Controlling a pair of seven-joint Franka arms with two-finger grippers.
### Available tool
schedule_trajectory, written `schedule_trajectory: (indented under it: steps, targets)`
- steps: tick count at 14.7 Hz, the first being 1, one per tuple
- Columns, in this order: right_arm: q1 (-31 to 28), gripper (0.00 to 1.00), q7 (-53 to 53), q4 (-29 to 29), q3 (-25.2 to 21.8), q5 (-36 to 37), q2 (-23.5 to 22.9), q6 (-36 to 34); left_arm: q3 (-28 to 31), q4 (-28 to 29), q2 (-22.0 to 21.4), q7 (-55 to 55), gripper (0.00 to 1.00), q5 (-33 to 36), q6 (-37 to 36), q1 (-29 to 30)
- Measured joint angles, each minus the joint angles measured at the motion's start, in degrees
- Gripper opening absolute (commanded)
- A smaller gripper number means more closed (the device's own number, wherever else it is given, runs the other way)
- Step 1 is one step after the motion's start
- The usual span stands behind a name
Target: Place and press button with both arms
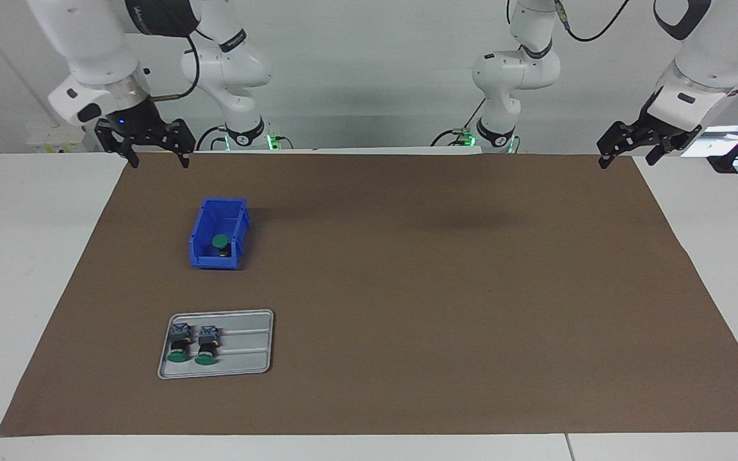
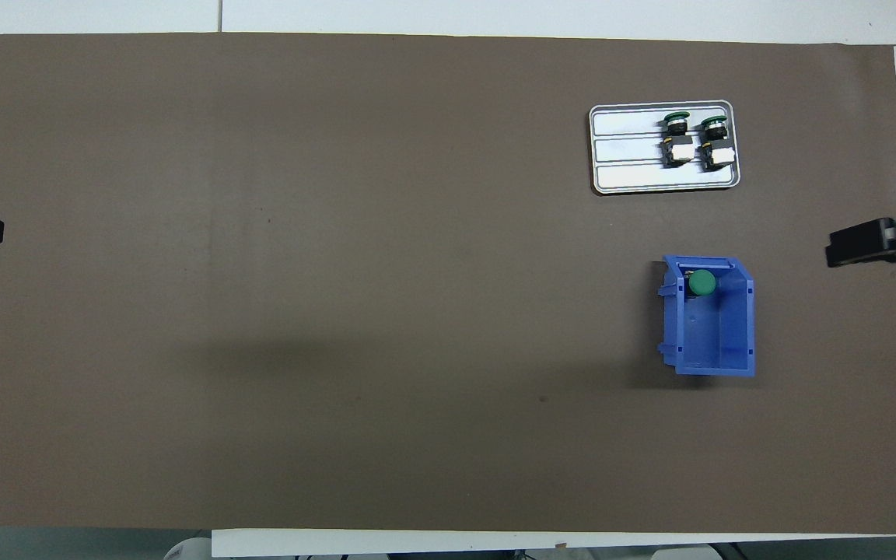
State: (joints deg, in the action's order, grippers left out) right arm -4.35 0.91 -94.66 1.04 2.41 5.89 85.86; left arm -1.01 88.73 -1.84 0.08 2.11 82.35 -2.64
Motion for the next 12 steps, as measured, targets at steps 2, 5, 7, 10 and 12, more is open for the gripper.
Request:
schedule_trajectory:
  steps: [2,5,7,10,12]
  targets:
    - [-2.04,1.0,0.72,4.84,-0.07,-0.01,-3.07,-1.75,0.0,0.01,0.0,0.0,1.0,0.0,-0.03,0.0]
    - [-1.98,1.0,0.74,7.45,0.21,-0.02,-5.5,-3.33,0.01,0.03,0.0,0.0,1.0,0.0,-0.05,0.02]
    - [-1.09,1.0,0.74,7.87,0.05,-0.02,-6.1,-3.87,0.04,0.03,0.0,0.0,1.0,0.0,-0.05,0.06]
    - [3.0,1.0,0.73,8.11,-2.76,-0.02,-6.29,-3.87,0.04,0.03,0.0,0.0,1.0,0.0,-0.06,0.06]
    - [3.58,1.0,0.73,8.23,-3.44,-0.02,-6.28,-3.87,0.04,0.03,0.0,0.0,1.0,0.0,-0.07,0.06]
